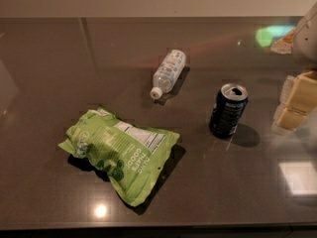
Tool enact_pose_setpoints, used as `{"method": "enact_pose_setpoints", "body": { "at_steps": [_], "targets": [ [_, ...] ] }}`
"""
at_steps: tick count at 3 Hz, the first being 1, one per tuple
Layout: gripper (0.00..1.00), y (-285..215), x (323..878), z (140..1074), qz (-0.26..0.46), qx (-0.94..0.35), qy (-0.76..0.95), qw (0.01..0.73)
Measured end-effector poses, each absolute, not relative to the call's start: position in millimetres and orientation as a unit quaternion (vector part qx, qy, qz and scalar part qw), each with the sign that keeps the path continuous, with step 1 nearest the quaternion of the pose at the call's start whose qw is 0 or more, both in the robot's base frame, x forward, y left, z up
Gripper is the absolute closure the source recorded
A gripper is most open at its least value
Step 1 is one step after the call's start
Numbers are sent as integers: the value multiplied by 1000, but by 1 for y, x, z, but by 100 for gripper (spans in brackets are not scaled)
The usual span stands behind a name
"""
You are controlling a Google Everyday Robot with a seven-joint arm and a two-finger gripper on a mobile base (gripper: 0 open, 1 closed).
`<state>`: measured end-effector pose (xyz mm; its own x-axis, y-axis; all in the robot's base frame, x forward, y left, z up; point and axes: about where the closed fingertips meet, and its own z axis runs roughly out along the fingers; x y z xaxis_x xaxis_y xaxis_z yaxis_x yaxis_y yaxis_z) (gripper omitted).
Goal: Pick pepsi can
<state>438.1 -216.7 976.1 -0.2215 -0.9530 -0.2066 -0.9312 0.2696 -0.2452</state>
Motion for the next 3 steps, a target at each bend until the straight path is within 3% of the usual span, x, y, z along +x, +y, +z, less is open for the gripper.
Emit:
{"method": "enact_pose_setpoints", "body": {
  "at_steps": [3],
  "targets": [
    [0, -209, 454, 954, 26, -595, 776, 208]
  ]
}}
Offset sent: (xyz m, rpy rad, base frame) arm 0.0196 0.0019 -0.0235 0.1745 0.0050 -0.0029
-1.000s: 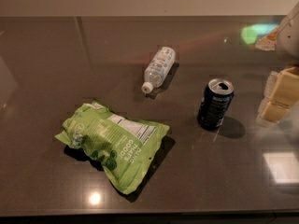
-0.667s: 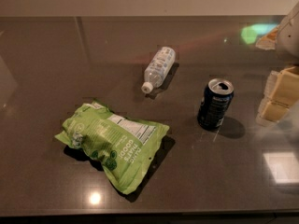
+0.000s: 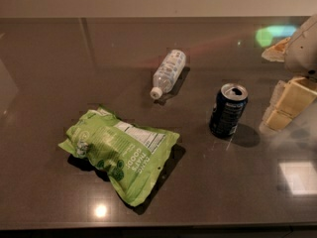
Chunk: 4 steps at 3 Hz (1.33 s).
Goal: Pick pepsi can
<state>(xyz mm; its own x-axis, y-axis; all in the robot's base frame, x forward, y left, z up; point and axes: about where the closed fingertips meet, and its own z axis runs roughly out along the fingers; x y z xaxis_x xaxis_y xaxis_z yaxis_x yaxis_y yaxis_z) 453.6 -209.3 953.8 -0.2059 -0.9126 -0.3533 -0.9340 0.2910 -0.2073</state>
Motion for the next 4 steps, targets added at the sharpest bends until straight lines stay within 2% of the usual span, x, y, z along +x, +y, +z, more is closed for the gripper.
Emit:
{"method": "enact_pose_setpoints", "body": {
  "at_steps": [4],
  "targets": [
    [0, -192, 488, 894, 121, -589, 762, 240]
  ]
}}
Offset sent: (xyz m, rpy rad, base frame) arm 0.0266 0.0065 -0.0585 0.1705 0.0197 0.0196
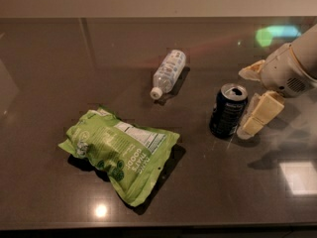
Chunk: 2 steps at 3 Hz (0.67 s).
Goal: Pick pepsi can
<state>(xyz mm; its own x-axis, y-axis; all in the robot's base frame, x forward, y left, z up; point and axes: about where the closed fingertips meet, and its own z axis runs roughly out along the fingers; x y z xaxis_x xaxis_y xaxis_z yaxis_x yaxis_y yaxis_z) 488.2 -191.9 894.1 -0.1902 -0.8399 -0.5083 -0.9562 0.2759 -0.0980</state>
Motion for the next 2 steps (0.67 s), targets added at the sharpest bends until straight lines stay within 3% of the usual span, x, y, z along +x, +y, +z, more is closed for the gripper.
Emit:
{"method": "enact_pose_setpoints", "body": {
  "at_steps": [1, 2],
  "targets": [
    [16, -186, 491, 888, 157, -599, 749, 236],
    [40, -179, 490, 888, 190, -607, 735, 237]
  ]
}}
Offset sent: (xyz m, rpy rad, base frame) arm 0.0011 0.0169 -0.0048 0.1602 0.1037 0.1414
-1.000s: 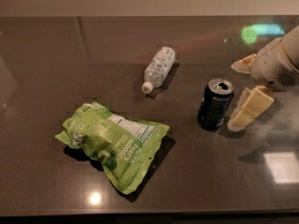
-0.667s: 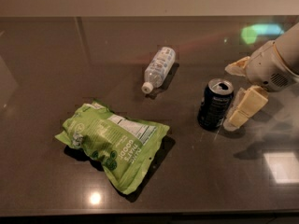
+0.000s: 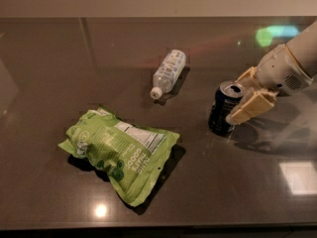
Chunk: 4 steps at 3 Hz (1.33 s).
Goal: Pick pepsi can
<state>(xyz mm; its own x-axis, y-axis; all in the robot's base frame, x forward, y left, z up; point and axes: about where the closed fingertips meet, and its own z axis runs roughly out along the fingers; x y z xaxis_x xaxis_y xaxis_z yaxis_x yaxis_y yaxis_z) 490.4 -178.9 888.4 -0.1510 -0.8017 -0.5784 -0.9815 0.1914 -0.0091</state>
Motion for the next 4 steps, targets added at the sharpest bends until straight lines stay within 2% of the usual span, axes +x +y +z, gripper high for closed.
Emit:
{"method": "enact_pose_setpoints", "body": {
  "at_steps": [2, 3, 4],
  "targets": [
    [86, -163, 492, 918, 215, -605, 720, 262],
    [100, -149, 492, 955, 211, -604, 717, 277],
    [100, -131, 491, 995, 208, -607, 711, 289]
  ]
}}
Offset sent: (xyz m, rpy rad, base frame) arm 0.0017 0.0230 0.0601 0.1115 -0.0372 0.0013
